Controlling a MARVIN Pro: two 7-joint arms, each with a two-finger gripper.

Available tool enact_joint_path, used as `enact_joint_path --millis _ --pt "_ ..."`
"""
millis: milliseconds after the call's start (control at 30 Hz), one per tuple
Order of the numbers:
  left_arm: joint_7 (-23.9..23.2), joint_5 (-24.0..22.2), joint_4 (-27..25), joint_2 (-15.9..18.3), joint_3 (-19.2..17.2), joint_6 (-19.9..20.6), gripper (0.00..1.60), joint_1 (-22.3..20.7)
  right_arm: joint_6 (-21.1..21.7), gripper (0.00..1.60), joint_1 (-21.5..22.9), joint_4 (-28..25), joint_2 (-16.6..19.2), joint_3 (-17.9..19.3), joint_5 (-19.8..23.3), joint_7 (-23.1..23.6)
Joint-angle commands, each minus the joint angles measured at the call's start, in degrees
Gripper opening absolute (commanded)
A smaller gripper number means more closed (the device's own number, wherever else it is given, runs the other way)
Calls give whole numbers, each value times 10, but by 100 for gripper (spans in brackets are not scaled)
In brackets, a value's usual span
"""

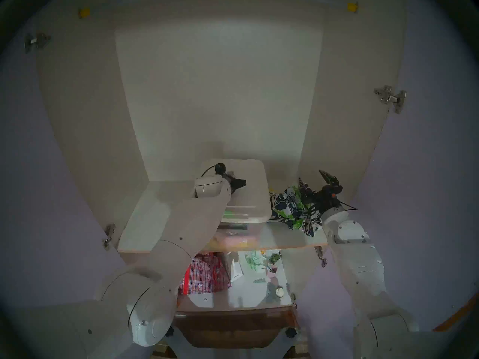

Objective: Take clothing out of the storage bin and put the lid back on the bin

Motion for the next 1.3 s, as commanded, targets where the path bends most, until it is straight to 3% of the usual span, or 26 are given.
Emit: enact_joint_path --millis 0,233,467,533,567,600,633,667,1000,1100,1167,1200,1267 --pt "8 7 34 11 -9 -38 0 -45 -10 160 13 -12 0 3 2 -1" --pt "-12 3 80 15 -5 -59 0 -79 -10 160 13 -12 0 3 2 -1" --pt "-14 0 82 17 -10 -66 0 -78 -10 160 13 -12 0 3 2 -1" --pt "-35 0 77 23 -4 -68 0 -75 -10 160 13 -12 0 3 2 -1" --pt "-42 1 74 25 -1 -68 11 -73 -10 160 13 -12 0 3 2 -1" --pt "-56 9 68 32 11 -68 35 -72 -10 160 13 -12 0 3 2 -1" --pt "-56 9 68 32 11 -68 35 -72 -10 160 13 -12 0 3 2 -1" --pt "-62 15 59 35 19 -65 160 -70 -10 160 13 -12 0 3 2 -1" --pt "-65 27 -80 78 60 -44 160 -33 -8 160 13 -12 0 3 2 -1" --pt "-56 47 -144 115 77 -29 160 -8 -8 160 13 -12 0 2 2 -1" --pt "-58 60 -214 156 91 -11 160 26 -7 160 13 -12 0 2 2 -1" --pt "-53 66 -210 170 90 -15 160 26 -7 160 13 -12 0 2 2 -1" --pt "-51 79 -250 202 85 -11 160 50 -7 160 13 -11 0 2 2 -1"
